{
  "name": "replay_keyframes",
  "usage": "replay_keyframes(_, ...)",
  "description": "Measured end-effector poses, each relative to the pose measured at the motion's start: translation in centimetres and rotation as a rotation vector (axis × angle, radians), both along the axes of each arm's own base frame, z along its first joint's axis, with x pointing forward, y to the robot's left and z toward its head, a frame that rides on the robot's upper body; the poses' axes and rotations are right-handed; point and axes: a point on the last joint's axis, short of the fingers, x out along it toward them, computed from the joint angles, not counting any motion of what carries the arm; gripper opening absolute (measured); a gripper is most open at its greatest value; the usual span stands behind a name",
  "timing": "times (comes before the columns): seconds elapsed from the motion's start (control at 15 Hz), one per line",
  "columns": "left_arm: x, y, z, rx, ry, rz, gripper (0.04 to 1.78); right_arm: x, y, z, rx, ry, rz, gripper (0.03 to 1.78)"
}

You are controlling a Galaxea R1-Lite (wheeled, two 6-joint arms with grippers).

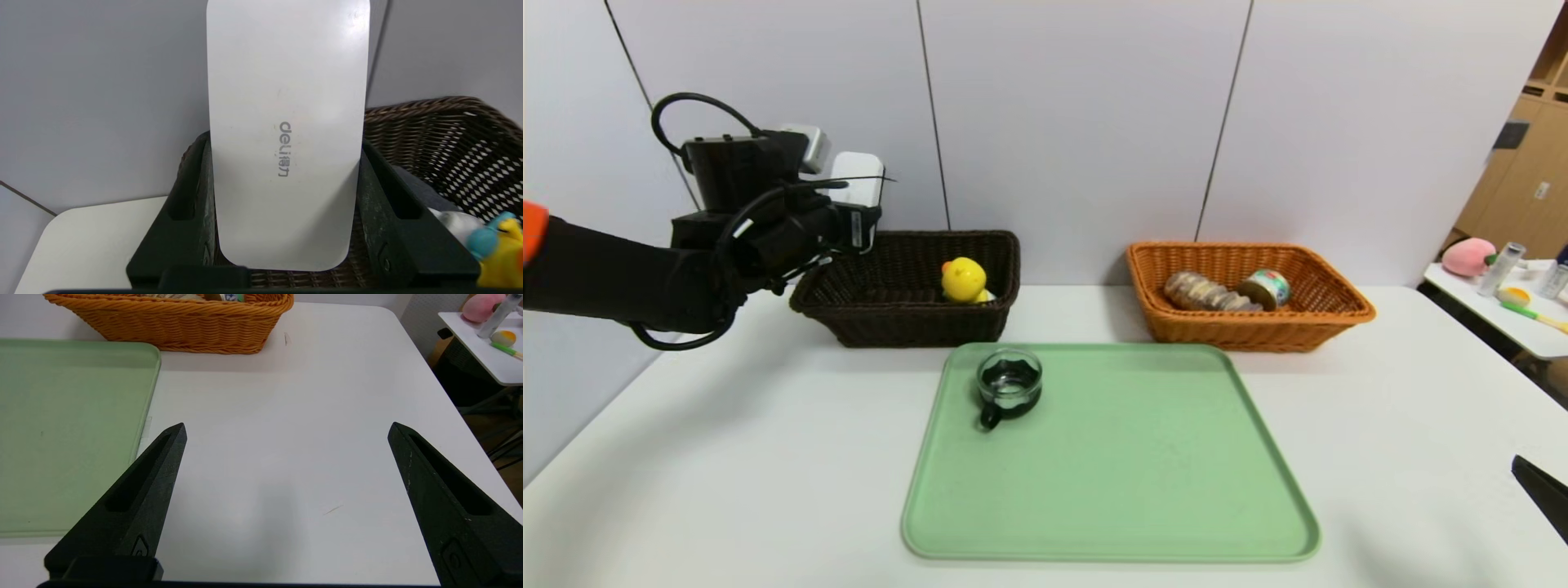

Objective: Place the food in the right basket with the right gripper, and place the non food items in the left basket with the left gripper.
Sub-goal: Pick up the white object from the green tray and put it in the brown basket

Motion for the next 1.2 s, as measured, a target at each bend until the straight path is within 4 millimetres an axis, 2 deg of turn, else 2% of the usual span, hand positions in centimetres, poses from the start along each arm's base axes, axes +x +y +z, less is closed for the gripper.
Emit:
replay_keyframes(0.27, 1.7, -0.2, -2.8, 0.049, 0.032, 0.003, 0.98, -0.6, 0.0, -0.3, -0.005, 0.018, 0.004, 1.70)
replay_keyframes(0.47, 2.3, -0.2, -4.0, 0.053, 0.062, 0.005, 0.98, -0.7, 0.0, -0.1, -0.005, 0.006, 0.005, 1.70)
replay_keyframes(1.2, 2.5, -0.3, -5.1, 0.057, 0.091, 0.003, 0.97, -0.6, 0.1, 1.3, 0.003, -0.046, 0.017, 1.70)
